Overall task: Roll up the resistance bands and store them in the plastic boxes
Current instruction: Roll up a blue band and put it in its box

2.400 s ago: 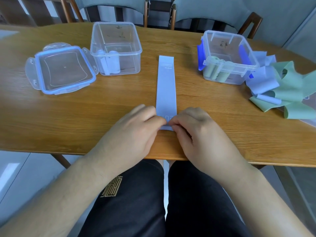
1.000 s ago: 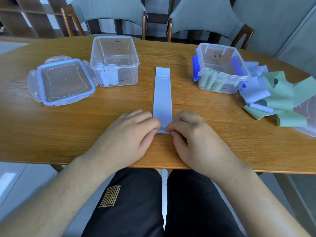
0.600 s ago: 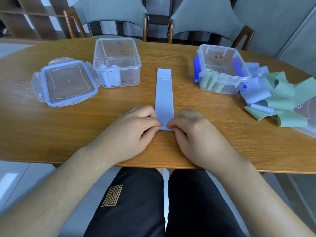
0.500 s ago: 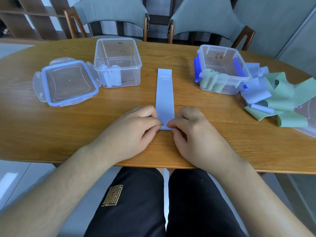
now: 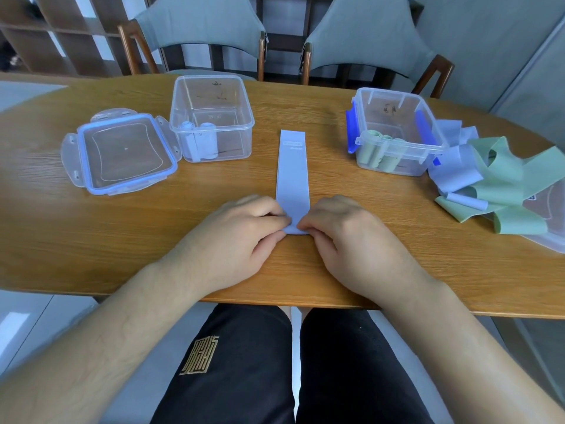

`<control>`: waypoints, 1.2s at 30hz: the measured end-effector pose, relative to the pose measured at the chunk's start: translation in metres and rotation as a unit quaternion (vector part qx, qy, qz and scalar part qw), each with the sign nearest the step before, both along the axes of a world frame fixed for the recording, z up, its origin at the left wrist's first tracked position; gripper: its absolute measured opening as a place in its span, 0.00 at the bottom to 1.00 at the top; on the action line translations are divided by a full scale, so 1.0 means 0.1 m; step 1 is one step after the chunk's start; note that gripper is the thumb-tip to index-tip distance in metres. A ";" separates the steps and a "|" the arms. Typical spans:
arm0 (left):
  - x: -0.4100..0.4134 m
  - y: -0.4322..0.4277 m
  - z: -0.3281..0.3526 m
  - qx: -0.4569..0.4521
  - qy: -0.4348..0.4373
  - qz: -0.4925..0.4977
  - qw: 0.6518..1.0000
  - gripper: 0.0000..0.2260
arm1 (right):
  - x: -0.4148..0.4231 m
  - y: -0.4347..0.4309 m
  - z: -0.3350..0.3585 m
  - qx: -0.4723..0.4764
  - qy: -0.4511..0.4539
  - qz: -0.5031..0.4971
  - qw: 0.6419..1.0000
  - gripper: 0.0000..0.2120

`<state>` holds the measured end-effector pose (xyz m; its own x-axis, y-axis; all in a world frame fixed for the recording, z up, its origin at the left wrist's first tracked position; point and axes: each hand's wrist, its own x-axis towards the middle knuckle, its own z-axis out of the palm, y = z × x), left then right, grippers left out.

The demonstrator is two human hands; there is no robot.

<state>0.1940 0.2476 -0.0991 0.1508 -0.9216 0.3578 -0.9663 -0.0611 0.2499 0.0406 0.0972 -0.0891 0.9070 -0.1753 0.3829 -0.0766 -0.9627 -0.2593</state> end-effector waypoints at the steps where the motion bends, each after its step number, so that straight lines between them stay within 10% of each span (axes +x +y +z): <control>1: 0.01 0.00 0.00 0.004 0.001 -0.001 1.000 0.14 | -0.01 0.00 0.00 0.004 -0.003 0.001 1.000 0.09; 36: 0.16 -0.16 0.02 0.002 0.072 0.007 0.997 0.09 | 0.16 -0.25 0.00 0.044 0.005 0.040 0.998 0.10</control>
<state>0.2097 0.2318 -0.0974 0.2129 -0.9201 0.3288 -0.9197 -0.0751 0.3854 0.0570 0.0723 -0.0892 0.9230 -0.1340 0.3607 -0.0025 -0.9395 -0.3425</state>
